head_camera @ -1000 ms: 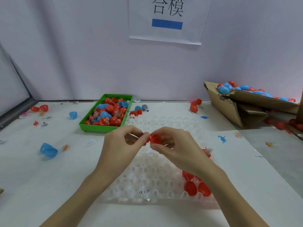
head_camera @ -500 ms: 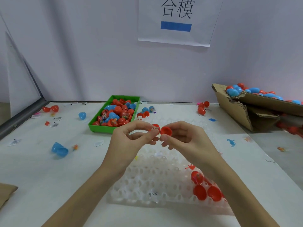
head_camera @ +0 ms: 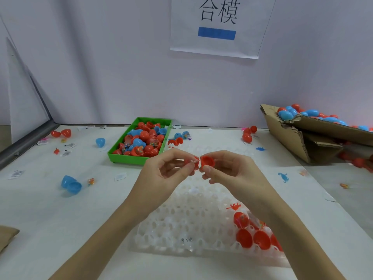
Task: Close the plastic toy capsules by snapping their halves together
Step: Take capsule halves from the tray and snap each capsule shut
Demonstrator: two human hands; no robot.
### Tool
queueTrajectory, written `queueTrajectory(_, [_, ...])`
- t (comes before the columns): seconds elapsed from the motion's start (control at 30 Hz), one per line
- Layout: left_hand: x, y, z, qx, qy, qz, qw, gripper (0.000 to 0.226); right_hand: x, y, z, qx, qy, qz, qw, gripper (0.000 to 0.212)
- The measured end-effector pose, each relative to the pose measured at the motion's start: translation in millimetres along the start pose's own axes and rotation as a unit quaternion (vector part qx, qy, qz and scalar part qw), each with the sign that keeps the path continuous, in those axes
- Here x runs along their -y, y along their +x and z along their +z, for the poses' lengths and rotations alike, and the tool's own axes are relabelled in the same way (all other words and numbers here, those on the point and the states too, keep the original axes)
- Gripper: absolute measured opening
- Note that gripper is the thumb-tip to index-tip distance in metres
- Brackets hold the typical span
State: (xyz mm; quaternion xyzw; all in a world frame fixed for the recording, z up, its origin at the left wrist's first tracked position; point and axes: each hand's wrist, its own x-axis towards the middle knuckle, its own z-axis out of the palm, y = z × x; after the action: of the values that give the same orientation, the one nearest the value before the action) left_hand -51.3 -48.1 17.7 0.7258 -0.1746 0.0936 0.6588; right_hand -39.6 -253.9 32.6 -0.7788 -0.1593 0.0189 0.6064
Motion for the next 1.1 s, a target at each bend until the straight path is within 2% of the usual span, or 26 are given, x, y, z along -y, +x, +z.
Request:
queueTrajectory(0.07, [1, 0, -1, -0.004, 0.049, 0.011, 0.999, 0.012, -2, 0, 2, -0.058, -0.082, -0.046, 0.994, 0.024])
queueTrajectory(0.13, [2, -1, 1, -0.009, 0.103, 0.025, 0.994, 0.016, -5, -1, 7, -0.082, -0.163, -0.096, 0.979, 0.027])
queueTrajectory(0.2, [3, -2, 3, -0.018, 0.125, 0.030, 0.992, 0.020, -9, -2, 11, -0.070, -0.237, -0.136, 0.959, 0.036])
queueTrajectory(0.27, [3, -2, 3, -0.021, 0.118, 0.026, 0.992, 0.021, -10, -2, 12, -0.043, -0.256, -0.150, 0.954, 0.042])
queueTrajectory(0.37, [3, -1, 1, -0.014, 0.102, 0.018, 0.994, 0.024, -9, -3, 14, -0.028, -0.237, -0.158, 0.958, 0.041])
queueTrajectory(0.47, [2, -1, 1, -0.006, 0.097, 0.025, 0.995, 0.023, -6, -3, 16, -0.055, -0.188, -0.148, 0.969, 0.034])
queueTrajectory(0.57, [-1, 0, -1, -0.003, 0.055, 0.036, 0.998, 0.021, 0, -3, 17, -0.087, -0.057, -0.128, 0.986, 0.025])
queueTrajectory(0.7, [-4, 1, -3, 0.005, -0.028, 0.045, 0.999, 0.030, 10, -5, 14, -0.081, 0.073, -0.113, 0.988, 0.021])
queueTrajectory(0.8, [-5, 2, -5, 0.006, -0.047, 0.052, 0.998, 0.035, 13, -7, 14, -0.070, 0.081, -0.112, 0.988, 0.023])
queueTrajectory(1.0, [-2, 2, -6, 0.004, 0.003, 0.086, 0.996, 0.022, 11, -7, 13, -0.061, 0.069, -0.118, 0.989, 0.025])
queueTrajectory(1.1, [0, 2, -6, 0.005, -0.001, 0.062, 0.998, 0.025, 10, -5, 12, -0.049, 0.049, -0.116, 0.991, 0.026])
